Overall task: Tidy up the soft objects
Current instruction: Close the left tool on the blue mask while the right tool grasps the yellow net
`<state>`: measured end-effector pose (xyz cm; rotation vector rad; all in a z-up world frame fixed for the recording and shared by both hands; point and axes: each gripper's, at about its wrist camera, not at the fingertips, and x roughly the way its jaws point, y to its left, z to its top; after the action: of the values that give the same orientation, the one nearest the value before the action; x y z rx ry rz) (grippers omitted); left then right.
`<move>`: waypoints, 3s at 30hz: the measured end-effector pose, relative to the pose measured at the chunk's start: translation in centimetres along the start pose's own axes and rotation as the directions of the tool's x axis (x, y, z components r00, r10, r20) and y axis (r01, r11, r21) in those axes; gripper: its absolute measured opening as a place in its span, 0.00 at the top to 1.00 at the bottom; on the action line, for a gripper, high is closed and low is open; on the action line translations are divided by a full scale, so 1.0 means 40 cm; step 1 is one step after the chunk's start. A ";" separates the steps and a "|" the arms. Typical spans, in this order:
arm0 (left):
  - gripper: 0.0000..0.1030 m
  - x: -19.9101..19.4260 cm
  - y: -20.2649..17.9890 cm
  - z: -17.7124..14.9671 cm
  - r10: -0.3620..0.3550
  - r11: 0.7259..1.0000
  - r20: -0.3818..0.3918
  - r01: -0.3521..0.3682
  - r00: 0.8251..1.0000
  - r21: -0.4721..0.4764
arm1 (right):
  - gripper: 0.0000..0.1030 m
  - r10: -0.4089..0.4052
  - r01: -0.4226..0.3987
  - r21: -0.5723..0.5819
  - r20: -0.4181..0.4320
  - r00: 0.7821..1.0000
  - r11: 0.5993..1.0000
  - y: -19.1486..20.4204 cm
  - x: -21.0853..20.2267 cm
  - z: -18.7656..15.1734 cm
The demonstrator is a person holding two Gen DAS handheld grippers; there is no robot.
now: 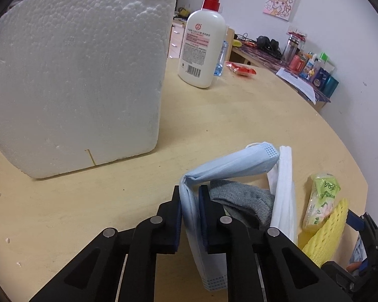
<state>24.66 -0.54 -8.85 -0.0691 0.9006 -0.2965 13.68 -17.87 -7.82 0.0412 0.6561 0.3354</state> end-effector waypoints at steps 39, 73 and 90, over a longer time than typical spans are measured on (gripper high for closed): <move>0.92 -0.028 0.003 -0.001 -0.106 0.994 0.062 0.106 0.992 -0.006 | 0.59 -0.045 0.031 -0.203 -0.067 0.997 0.979 0.039 -0.116 -0.063; 0.92 -0.054 0.011 -0.004 -0.126 0.992 0.087 0.127 0.988 -0.004 | 0.72 -0.060 -0.005 -0.447 -0.132 0.989 0.894 0.173 0.024 -0.050; 0.96 -0.101 0.017 -0.007 -0.145 0.989 0.158 0.146 0.977 0.009 | 0.89 0.019 -0.018 -0.191 0.002 1.000 0.981 0.065 -0.086 0.039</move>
<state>22.24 1.27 -6.07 -0.1600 0.7389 -0.4203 11.30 -16.40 -4.17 -0.1357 0.6178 0.4147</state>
